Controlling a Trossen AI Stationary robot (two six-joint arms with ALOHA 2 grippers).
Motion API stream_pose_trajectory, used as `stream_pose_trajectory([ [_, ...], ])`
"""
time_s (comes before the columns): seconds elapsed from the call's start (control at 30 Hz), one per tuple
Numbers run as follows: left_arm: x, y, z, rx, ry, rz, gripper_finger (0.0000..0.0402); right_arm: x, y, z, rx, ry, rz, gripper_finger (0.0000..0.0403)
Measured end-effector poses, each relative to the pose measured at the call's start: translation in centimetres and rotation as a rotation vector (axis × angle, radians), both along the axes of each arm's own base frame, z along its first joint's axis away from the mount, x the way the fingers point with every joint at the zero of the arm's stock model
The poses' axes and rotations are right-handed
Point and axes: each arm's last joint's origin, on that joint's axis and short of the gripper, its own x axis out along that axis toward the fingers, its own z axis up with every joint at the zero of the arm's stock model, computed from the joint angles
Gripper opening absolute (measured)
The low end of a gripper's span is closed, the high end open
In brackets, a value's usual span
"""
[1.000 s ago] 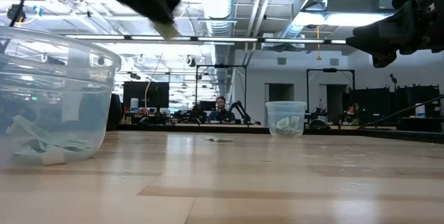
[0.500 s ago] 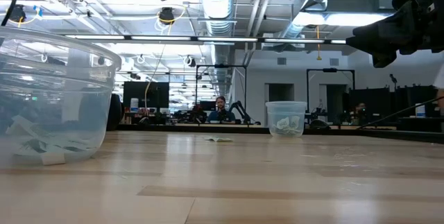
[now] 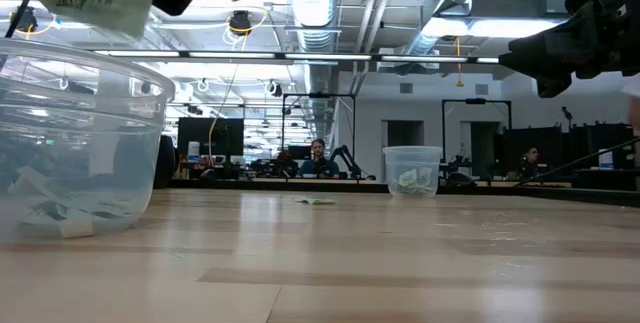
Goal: Pick and place Stevia / Truvia into bins
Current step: Put the stevia packet into the bottom container
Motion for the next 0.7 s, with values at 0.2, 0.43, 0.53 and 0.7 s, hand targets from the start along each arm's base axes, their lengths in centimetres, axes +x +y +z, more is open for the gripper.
stream_pose_trajectory([
  [0.2,0.08,0.05,0.05,0.000,-0.009,-0.003,0.0102,0.00,0.00,0.00,0.000,0.000,0.000,0.0159],
  [0.43,0.02,0.13,-0.04,0.011,-0.002,-0.008,0.0126,0.00,0.00,0.00,0.000,0.000,0.000,0.0159],
  [0.53,0.03,0.20,-0.06,0.014,0.001,-0.006,0.0127,0.00,0.00,0.00,0.000,0.000,0.000,0.0159],
  [0.7,0.19,0.51,-0.06,0.014,-0.001,-0.006,0.0127,0.00,0.00,0.00,0.000,0.000,0.000,0.0159],
])
